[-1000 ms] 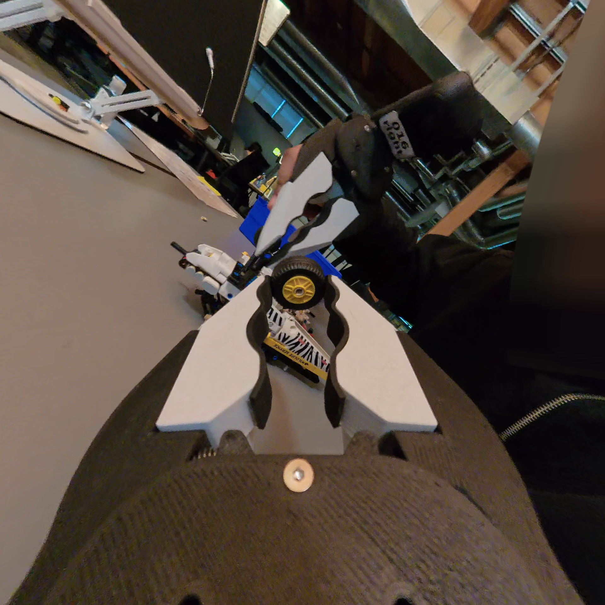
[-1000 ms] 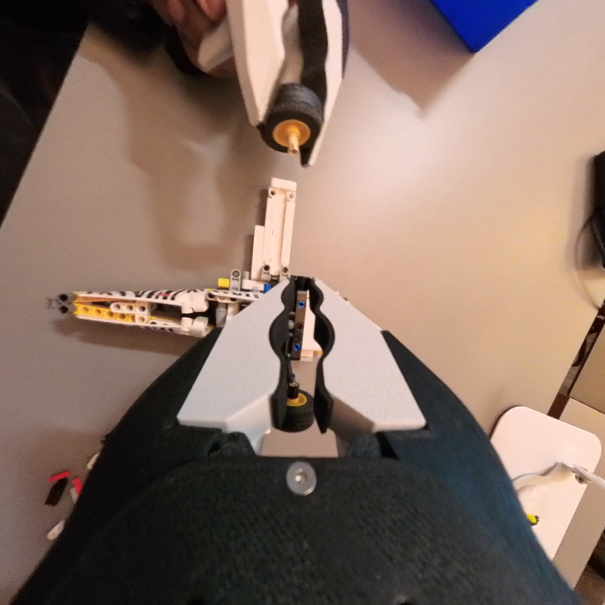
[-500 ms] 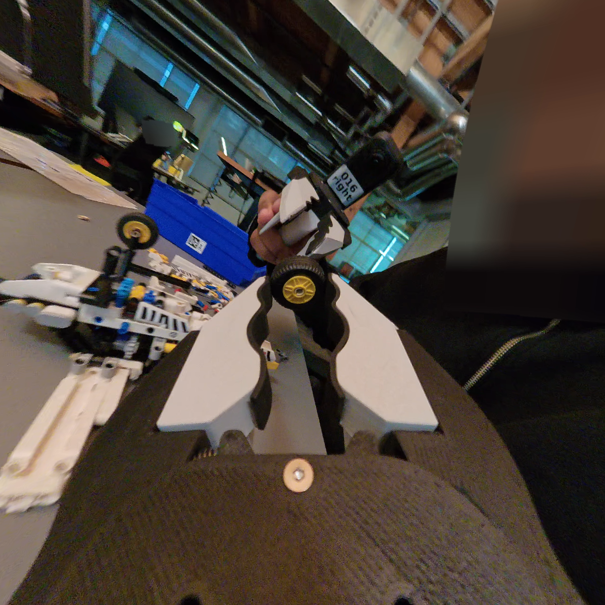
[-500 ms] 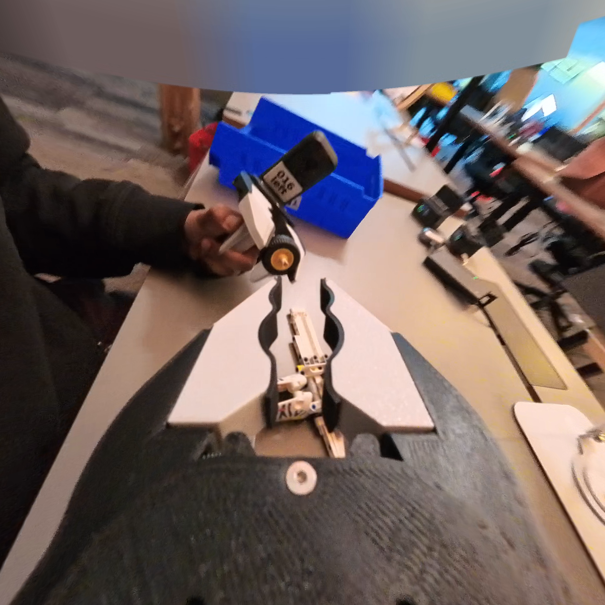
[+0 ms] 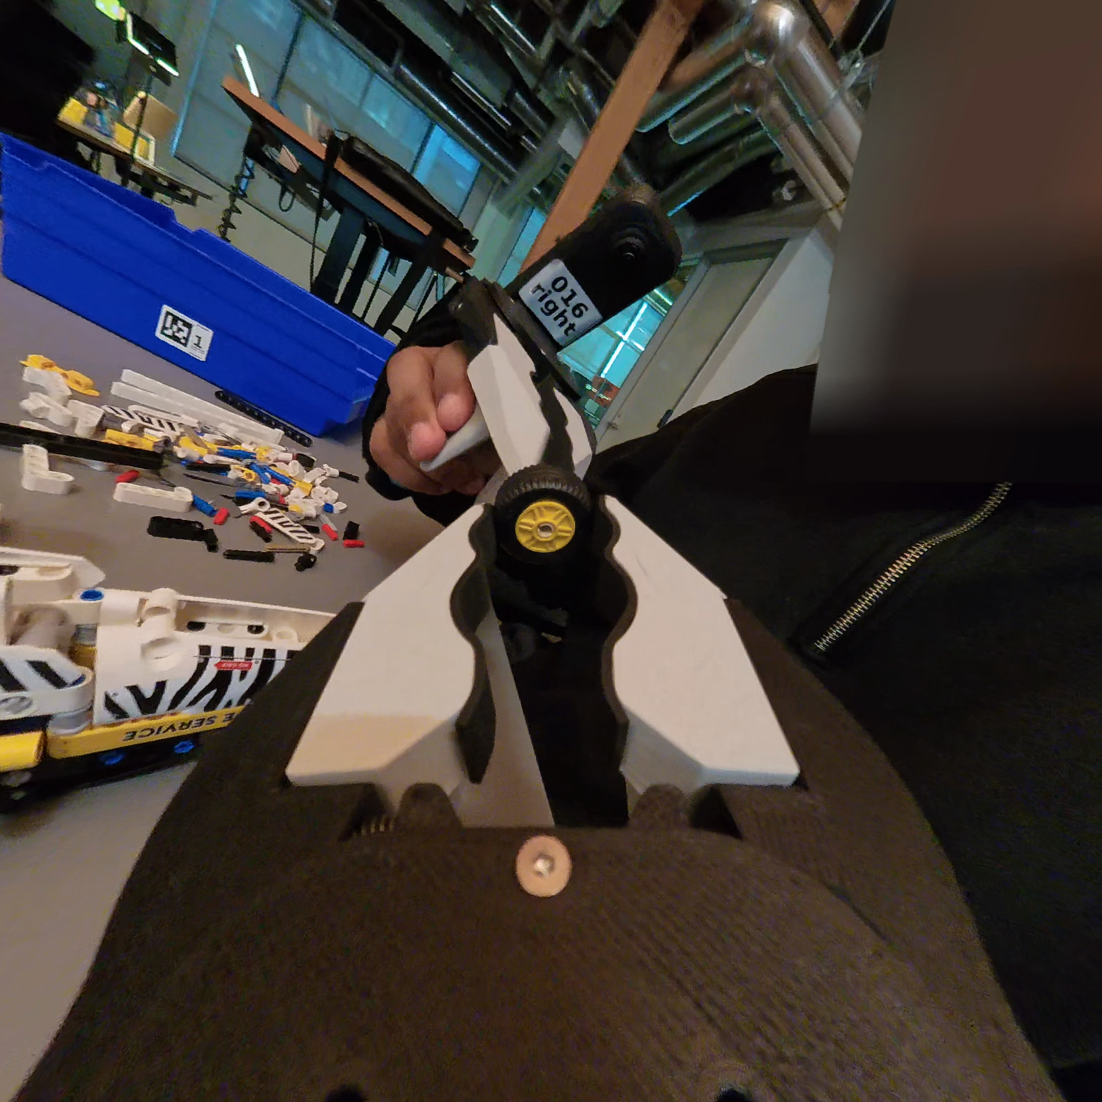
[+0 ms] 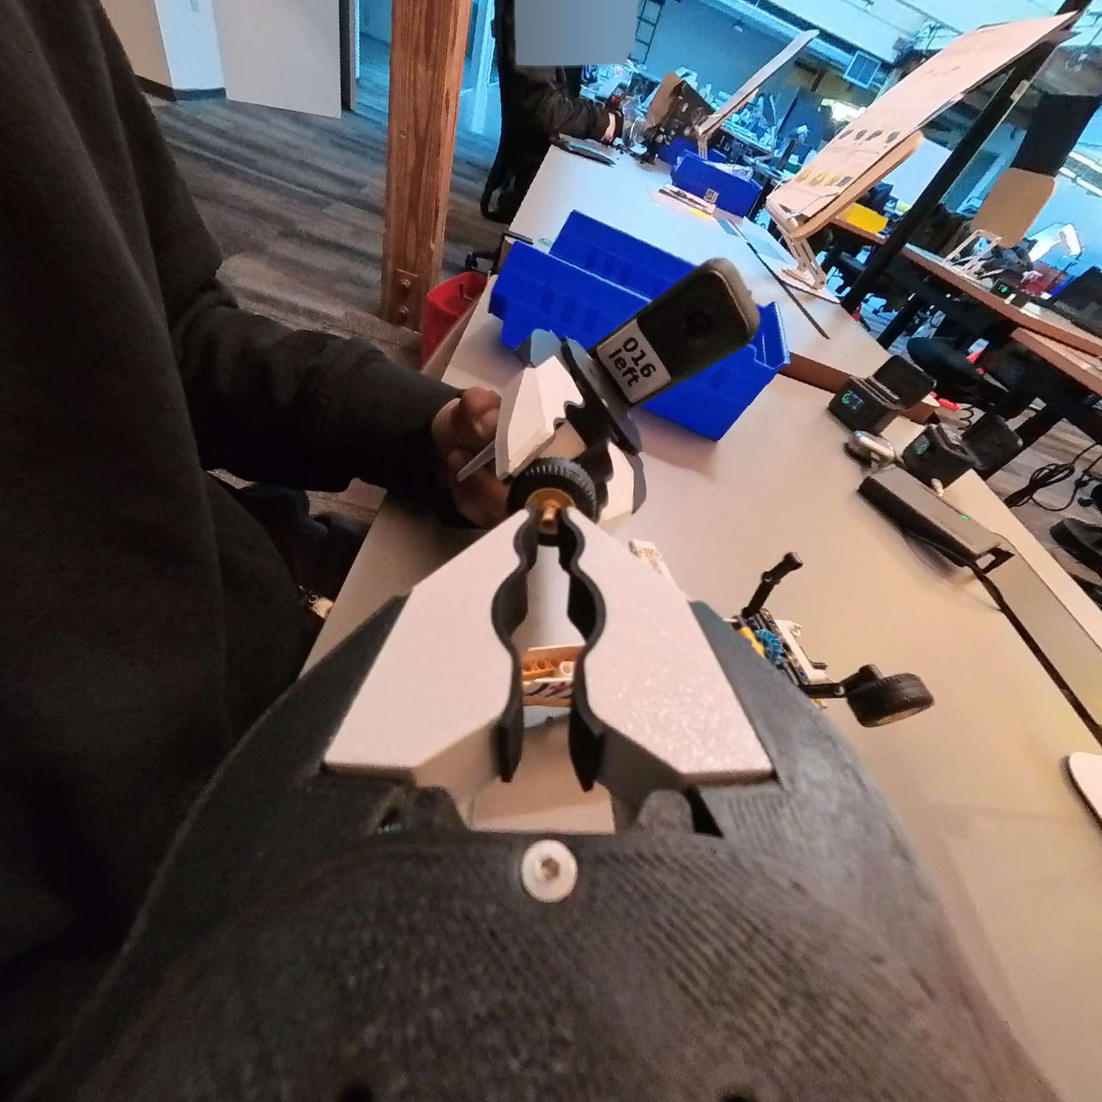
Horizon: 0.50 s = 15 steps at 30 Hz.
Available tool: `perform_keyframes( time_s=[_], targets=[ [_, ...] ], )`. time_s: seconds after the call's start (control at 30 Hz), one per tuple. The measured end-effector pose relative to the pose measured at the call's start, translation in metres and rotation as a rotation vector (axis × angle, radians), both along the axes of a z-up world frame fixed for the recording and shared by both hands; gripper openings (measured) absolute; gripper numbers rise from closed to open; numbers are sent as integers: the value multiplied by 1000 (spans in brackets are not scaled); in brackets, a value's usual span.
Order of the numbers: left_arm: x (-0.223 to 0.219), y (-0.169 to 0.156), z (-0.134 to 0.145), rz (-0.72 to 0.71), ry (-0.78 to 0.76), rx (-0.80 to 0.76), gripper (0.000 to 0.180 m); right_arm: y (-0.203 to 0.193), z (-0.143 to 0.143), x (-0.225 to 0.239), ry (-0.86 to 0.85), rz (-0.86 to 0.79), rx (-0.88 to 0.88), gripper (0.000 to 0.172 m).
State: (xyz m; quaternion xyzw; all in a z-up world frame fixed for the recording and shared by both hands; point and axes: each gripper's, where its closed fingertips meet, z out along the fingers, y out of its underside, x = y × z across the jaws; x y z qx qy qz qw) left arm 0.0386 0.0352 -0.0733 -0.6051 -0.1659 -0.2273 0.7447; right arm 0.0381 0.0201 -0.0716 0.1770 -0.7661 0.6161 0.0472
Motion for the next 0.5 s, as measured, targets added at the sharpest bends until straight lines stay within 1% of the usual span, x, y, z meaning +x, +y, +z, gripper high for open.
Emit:
perform_keyframes(
  time_s=[0.07, 0.2, 0.27, 0.3, 0.33, 0.37, 0.4, 0.43, 0.47, 0.5],
  targets=[
    [0, 0, 1, -7, -7, 13, 29, 0, 1, 0, 6, -4, -6, 3],
    [0, -1, 8, 22, 32, 36, 29, 0, 7, -1, 32, -35, -40, 3],
    [-1, -1, 7, 44, 51, 20, 29, 1, 7, -2, 33, -46, -23, 3],
    [-1, -2, 7, 56, 61, 16, 29, 5, 11, -4, 16, -56, -39, 3],
    [-4, -12, 13, 84, 64, 60, 30, 15, 21, -11, -11, -82, -81, 2],
    [-10, -37, 28, 129, 48, 182, 29, 30, 31, -23, -49, -119, -119, 2],
    [-15, -64, 35, 173, 39, 251, 28, 46, 37, -35, -91, -155, -139, 2],
    [-19, -81, 33, 225, 48, 236, 28, 60, 38, -45, -124, -192, -146, 2],
    [-22, -90, 32, 265, 62, 213, 29, 70, 34, -54, -137, -240, -134, 2],
    [-22, -92, 32, 279, 66, 205, 29, 79, 24, -66, -131, -315, -91, 2]
  ],
)
